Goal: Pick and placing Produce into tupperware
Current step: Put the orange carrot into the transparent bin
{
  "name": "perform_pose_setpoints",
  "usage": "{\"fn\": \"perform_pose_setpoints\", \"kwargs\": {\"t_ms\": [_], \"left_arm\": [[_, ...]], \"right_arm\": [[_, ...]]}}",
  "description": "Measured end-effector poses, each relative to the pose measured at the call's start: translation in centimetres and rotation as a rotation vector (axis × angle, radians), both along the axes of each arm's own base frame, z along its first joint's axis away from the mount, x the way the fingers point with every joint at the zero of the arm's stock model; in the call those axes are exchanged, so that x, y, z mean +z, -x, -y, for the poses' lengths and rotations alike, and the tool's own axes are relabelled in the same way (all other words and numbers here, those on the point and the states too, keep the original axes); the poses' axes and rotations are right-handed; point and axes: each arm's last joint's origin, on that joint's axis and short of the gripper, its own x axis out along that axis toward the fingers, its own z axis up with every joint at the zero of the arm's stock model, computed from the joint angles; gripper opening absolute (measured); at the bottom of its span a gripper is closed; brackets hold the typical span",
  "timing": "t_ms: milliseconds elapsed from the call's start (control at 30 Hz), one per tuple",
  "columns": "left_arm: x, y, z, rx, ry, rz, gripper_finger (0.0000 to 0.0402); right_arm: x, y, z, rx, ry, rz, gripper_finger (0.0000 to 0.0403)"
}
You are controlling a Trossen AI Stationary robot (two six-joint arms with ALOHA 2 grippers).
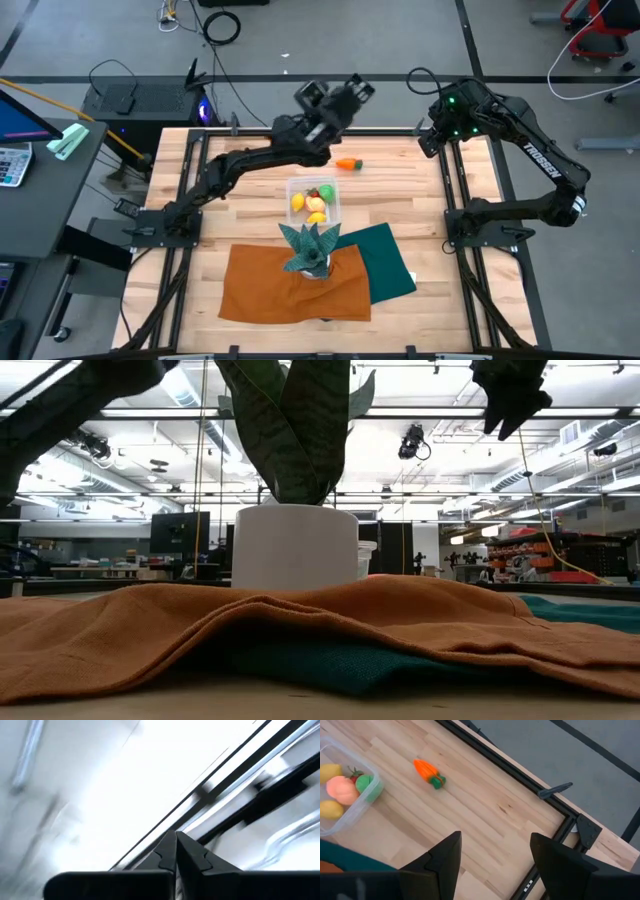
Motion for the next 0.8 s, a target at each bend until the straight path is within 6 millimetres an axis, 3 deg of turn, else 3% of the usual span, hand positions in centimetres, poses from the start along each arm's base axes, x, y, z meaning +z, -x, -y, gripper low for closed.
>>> {"fn": "perform_pose_setpoints", "kwargs": {"t_ms": [67,400,600,667,800], "left_arm": [[-1.2,0.5,-0.3,-0.04,0.014,0.12,0.0006],[-2.7,-0.5,-0.7,-0.06,-0.122,0.056,0.0008],[-3.0,-0.4,-2.1,-0.089,-0.159,0.017,0.0007],[-4.5,-1.0,-2.7,-0.115,-0.149,-0.053,0.0005],[-10.0,-2.3,-3.7,-0.111,-0.044,-0.264,0.0005]], "right_arm": [[0.0,0.0,0.0,-0.007,-0.007,0.002,0.0204],[-0.1,0.1,-0.2,-0.035,-0.04,0.005,0.0204],[-0.2,0.0,-0.5,-0.037,-0.062,0.001,0.0204],[-0.2,0.0,-0.6,-0.03,-0.064,0.0,0.0204],[-0.2,-0.2,-0.8,-0.016,-0.067,0.004,0.0204]]}}
